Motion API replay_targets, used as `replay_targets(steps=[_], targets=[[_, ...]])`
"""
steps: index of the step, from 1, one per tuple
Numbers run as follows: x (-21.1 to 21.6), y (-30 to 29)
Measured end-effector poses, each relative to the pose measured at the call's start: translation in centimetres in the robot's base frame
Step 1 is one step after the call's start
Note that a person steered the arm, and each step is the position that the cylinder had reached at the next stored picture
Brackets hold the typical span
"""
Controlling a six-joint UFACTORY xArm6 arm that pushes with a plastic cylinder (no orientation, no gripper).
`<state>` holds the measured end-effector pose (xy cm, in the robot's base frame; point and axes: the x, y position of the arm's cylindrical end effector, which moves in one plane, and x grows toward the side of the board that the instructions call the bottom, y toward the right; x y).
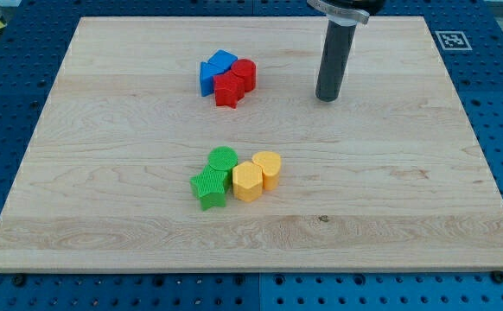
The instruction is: Move the group of blocks together right a bit
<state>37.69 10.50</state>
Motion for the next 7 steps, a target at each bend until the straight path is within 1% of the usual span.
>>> replay_targets(steps=[2, 3, 4, 6, 7], targets=[[0.0, 0.1], [-1.3, -0.1], [-3.7, -2.0], [-4.0, -12.6], [-4.1, -13.3]])
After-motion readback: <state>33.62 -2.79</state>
